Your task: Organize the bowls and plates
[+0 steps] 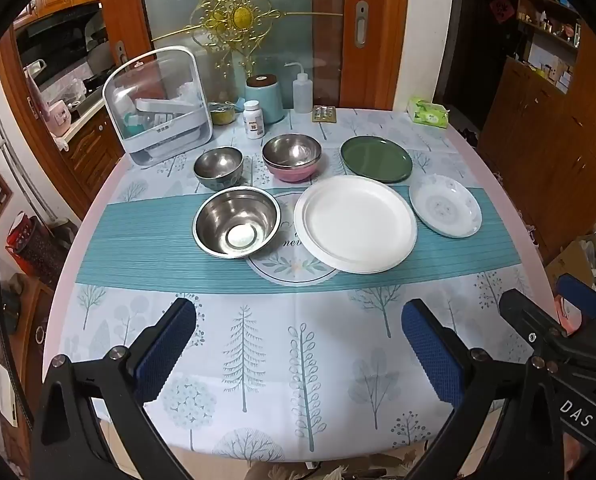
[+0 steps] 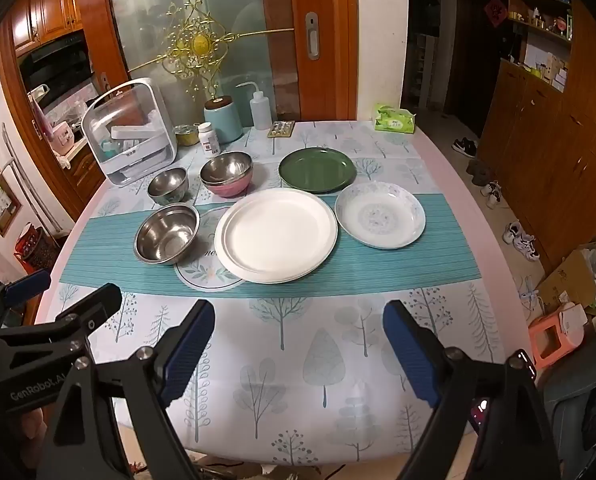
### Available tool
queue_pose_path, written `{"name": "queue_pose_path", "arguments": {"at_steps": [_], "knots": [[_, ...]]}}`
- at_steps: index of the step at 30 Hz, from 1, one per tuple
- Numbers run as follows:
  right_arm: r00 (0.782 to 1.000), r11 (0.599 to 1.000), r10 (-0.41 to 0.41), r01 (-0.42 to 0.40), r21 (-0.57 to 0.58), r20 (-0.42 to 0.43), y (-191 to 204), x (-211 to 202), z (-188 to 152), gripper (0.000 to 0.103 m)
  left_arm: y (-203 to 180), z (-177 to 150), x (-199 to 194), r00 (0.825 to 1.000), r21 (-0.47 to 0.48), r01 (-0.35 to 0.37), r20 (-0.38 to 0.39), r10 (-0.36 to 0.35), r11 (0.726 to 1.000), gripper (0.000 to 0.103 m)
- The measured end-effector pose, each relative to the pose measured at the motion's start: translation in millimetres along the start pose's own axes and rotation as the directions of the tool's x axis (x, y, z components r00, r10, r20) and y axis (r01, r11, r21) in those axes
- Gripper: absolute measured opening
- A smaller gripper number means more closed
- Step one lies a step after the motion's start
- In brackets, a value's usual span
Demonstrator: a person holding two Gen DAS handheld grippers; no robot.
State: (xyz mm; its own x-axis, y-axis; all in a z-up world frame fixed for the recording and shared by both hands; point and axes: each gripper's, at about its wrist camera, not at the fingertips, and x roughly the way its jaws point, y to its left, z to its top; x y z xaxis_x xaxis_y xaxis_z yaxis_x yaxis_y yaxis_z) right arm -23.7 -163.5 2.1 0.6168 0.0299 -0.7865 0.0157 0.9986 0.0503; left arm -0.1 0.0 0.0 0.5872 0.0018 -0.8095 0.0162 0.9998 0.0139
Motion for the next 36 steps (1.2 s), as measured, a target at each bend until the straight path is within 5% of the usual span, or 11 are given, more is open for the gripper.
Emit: {"name": "queue_pose_path", "arguments": {"at_steps": [36], "knots": [[1.0,1.0,0.01,-0.01,-0.01,0.02,4,-11,-13,0.087,3,-15,-10,1.0,-0.025,0.024,-0.004,-0.024,0.999,0.1]]}}
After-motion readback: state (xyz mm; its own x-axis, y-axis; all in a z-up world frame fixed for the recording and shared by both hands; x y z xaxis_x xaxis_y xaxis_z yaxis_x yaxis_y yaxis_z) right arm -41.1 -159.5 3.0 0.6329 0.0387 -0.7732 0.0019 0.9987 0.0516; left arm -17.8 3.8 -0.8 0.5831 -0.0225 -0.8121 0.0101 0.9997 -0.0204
